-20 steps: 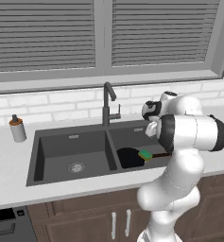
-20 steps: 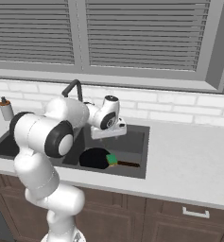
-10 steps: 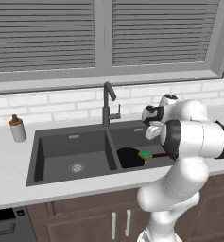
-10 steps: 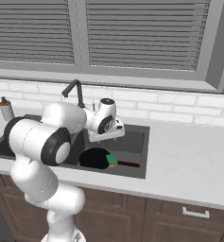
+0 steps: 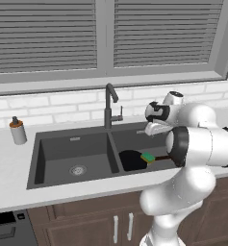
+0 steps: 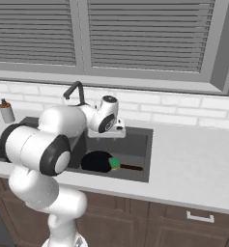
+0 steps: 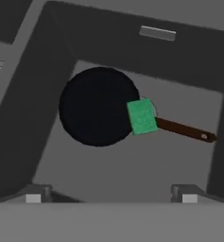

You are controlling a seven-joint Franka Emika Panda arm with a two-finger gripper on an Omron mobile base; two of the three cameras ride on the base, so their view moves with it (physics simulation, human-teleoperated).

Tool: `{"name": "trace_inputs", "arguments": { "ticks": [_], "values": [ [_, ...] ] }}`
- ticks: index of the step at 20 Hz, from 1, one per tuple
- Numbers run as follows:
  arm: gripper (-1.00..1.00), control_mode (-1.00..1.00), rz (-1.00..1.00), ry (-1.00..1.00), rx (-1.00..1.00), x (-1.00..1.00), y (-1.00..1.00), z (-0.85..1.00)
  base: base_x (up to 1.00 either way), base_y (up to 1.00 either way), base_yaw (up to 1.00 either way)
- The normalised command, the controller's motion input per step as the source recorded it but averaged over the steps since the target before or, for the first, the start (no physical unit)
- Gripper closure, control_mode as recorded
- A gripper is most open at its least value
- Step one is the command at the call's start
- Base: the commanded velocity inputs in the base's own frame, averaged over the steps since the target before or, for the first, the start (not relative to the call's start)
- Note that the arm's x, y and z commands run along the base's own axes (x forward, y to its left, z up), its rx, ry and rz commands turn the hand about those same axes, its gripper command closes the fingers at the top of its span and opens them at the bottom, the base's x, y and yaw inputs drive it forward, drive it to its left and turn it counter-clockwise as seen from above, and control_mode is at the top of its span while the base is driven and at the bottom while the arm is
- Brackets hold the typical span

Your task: Pick the pan and sponge and place them into the sink. Then turn on the water.

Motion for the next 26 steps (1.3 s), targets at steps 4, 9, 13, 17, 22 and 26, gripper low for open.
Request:
{"name": "trace_inputs", "arguments": {
  "ticks": [4,9,13,17,22,26],
  "values": [
    [-1.0,-1.0,-0.44,0.0,0.17,0.0,0.13,0.22,0.0,0.0,0.0],
    [-1.0,-1.0,-0.42,0.0,0.22,0.0,0.24,0.23,0.0,0.0,0.0],
    [-1.0,-1.0,-0.38,-0.01,0.27,0.0,0.32,0.17,0.0,0.0,0.0],
    [-1.0,-1.0,-0.2,-0.01,0.17,-0.02,0.06,0.07,0.0,0.0,0.0],
    [-1.0,-1.0,0.0,-0.01,0.0,0.0,0.03,-0.01,0.0,0.0,0.0],
    [-1.0,-1.0,0.01,-0.22,0.03,0.13,0.36,-0.02,0.0,0.0,0.0]
  ]
}}
